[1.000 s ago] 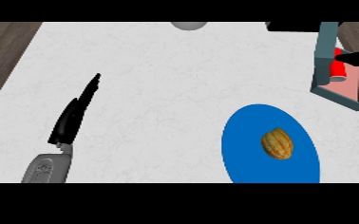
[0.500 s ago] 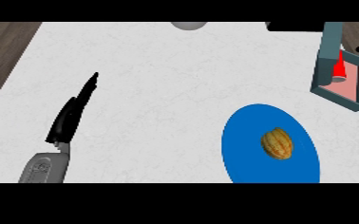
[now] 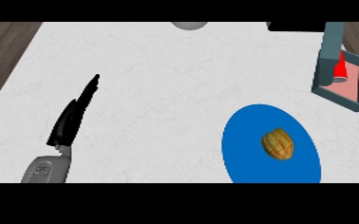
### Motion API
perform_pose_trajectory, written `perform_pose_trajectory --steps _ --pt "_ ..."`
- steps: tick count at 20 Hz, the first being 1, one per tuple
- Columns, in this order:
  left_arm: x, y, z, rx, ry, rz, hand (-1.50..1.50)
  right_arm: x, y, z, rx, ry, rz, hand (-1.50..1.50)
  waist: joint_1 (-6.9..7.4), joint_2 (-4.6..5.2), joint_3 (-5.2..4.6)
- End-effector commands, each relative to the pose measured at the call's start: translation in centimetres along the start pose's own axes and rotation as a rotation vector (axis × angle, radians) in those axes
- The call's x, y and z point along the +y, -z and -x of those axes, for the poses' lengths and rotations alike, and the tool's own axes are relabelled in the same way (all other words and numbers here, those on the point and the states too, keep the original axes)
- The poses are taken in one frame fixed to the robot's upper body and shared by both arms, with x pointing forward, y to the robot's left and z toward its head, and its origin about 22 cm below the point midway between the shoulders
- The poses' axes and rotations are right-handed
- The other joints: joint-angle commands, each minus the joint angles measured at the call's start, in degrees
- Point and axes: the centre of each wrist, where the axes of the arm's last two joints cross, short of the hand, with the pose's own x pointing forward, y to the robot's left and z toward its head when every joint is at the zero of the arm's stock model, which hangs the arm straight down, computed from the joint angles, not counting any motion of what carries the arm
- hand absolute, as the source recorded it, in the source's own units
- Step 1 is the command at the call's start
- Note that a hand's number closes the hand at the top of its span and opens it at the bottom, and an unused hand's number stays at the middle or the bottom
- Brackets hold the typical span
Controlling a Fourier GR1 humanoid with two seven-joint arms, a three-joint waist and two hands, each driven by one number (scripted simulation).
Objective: Pick the can from the plate and place it in the cardboard box
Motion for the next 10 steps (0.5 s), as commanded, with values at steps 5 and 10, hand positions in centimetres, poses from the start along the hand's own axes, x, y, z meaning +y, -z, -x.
perform_pose_trajectory --steps 5,10 --pt "0.4 0.6 1.0 0.012 -0.007 0.008 0.0 -5.9 -0.6 2.9 -0.039 0.048 0.107 -1.5 -0.02 0.24 0.04" --pt "-0.4 -0.8 0.4 -0.012 -0.001 0.014 0.0 -9.2 -2.0 5.0 -0.033 0.012 0.099 -1.5 0.18 -0.04 0.06"
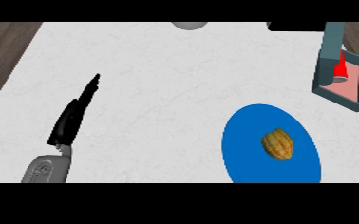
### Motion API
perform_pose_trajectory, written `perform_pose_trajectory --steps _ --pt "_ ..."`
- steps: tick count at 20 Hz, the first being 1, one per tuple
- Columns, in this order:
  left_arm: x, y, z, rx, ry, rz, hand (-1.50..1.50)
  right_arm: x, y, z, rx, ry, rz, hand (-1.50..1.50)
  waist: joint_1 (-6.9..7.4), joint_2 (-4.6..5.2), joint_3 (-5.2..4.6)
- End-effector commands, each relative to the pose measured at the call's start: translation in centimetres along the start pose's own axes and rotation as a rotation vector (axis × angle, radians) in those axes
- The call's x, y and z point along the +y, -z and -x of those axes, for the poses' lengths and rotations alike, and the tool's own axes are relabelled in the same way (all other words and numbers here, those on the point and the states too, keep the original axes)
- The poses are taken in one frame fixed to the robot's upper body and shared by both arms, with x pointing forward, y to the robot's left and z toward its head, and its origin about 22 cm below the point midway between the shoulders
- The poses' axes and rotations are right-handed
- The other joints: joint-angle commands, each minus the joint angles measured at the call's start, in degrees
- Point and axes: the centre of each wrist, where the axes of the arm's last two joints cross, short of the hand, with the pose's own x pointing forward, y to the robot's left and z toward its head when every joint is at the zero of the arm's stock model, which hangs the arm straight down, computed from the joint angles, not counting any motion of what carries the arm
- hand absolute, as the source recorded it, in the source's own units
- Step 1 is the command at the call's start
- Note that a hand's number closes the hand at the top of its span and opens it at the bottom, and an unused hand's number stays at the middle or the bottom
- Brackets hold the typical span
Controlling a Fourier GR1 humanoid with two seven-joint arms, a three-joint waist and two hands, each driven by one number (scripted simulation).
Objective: Pick the can from the plate and place it in the cardboard box
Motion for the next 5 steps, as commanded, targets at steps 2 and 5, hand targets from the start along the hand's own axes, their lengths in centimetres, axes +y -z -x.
perform_pose_trajectory --steps 2,5 --pt "1.4 0.4 0.4 -0.012 0.005 0.001 0.0 -3.1 -0.3 0.7 -0.031 -0.037 -0.018 -1.5 0.09 0.1 0.04" --pt "-0.7 0.1 -0.4 -0.001 0.015 0.018 0.0 -3.4 -0.1 0.6 -0.016 -0.047 -0.029 -1.5 0.62 0.13 0.12"
